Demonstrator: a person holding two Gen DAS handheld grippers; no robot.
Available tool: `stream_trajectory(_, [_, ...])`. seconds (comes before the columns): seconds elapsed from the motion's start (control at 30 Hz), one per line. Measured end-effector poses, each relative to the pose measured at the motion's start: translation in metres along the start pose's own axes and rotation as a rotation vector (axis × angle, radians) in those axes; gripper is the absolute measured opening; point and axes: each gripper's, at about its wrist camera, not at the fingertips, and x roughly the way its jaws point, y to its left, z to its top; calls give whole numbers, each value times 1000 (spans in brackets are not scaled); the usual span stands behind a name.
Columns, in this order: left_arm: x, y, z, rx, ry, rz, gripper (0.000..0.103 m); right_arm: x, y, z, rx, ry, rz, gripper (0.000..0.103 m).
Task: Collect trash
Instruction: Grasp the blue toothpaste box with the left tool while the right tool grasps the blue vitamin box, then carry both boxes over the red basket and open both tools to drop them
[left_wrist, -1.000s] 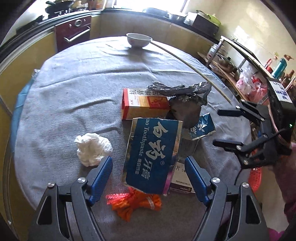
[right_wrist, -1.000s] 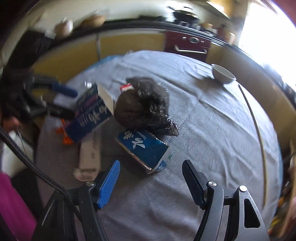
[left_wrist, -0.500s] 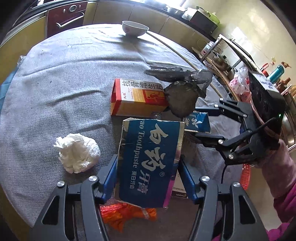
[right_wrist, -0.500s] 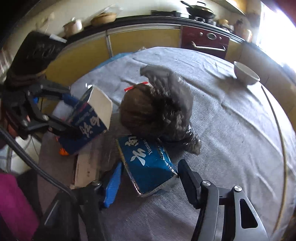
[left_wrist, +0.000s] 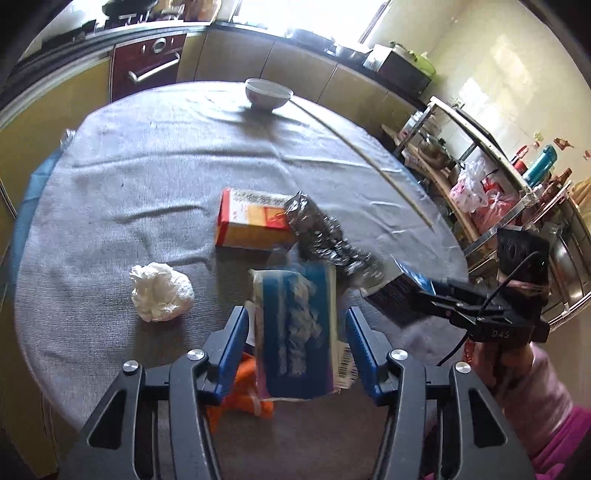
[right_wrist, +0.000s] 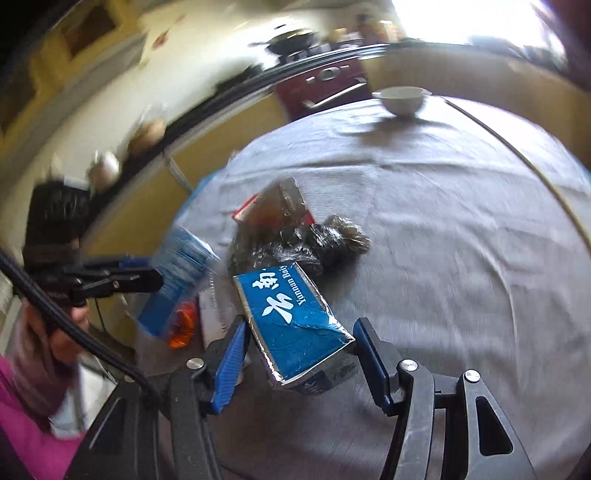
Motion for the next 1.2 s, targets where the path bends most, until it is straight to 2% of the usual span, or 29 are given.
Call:
stream_trajectory(0.1, [-7,-17,-4,48,-20,7,55,-20,-9,-17,127,-60,52,61])
stream_trajectory(0.17, [-6,-24,-7,73,-14,57,55,-34,-12,-28,179,-102,67,61])
stream_trajectory(0.23, [-4,-24,-13,69,0,97,55,-44,-10,-38,188,-130,28,61])
stream_trajectory(0.3, [-3,-20,-20,44,17,100,56,-51,-10,-45,207,-142,21,61])
stream_trajectory(0.37, [-3,-16,-28,21,27,106,67,-59,-8,-54,208,-153,1,61])
stream_trajectory(0.53, [11,-23,-40,55,52,123,71,-67,-12,-73,239,-167,0,61])
stream_trajectory(0.63, [26,-28,-40,66,73,138,71,-67,-14,-78,271,-177,13,61])
stream_trajectory(0.7, [35,-29,-40,80,80,180,71,-70,-15,-82,277,-187,16,61])
stream_trajectory(0.83, [43,-28,-40,67,72,166,70,-74,-14,-85,271,-196,18,61])
stream_trajectory(0.97, [46,-34,-42,99,55,173,62,-73,-17,-88,290,-204,21,61])
stream_trajectory(1.2, [42,-53,-46,160,31,194,60,-79,-14,-89,277,-236,27,61])
